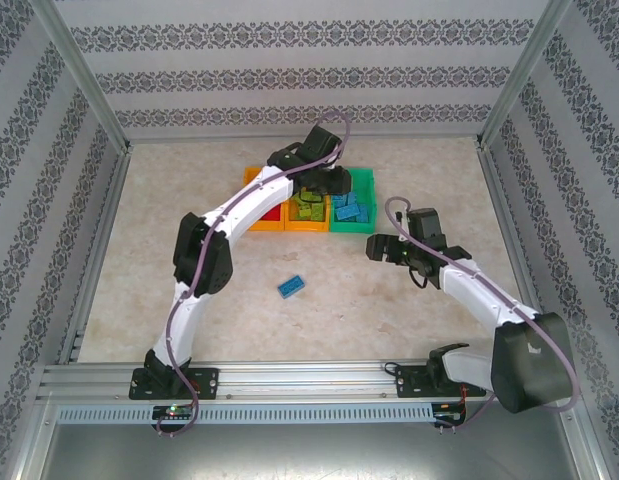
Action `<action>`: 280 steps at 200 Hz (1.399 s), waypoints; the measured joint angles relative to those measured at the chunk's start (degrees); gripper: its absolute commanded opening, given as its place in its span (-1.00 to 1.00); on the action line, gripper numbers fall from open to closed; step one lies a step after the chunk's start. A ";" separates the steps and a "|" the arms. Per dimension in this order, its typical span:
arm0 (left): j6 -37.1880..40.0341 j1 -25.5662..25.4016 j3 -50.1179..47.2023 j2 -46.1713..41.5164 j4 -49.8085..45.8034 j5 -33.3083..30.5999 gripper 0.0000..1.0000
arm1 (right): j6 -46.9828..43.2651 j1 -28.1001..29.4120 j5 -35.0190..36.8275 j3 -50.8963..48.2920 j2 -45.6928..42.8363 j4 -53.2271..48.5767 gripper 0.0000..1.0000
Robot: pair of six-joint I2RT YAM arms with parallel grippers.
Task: Sort the legos into containers by color
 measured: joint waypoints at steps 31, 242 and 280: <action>0.22 1.44 3.93 5.49 0.35 3.85 -0.60 | 0.66 0.00 0.02 -2.80 -4.44 0.24 0.86; -3.32 5.01 11.82 14.58 8.31 15.91 0.38 | 3.58 2.64 1.79 -7.34 -15.78 -2.08 0.96; -3.23 4.92 12.17 14.16 8.72 15.63 0.99 | 2.97 11.15 3.34 -7.19 -13.64 -1.40 0.96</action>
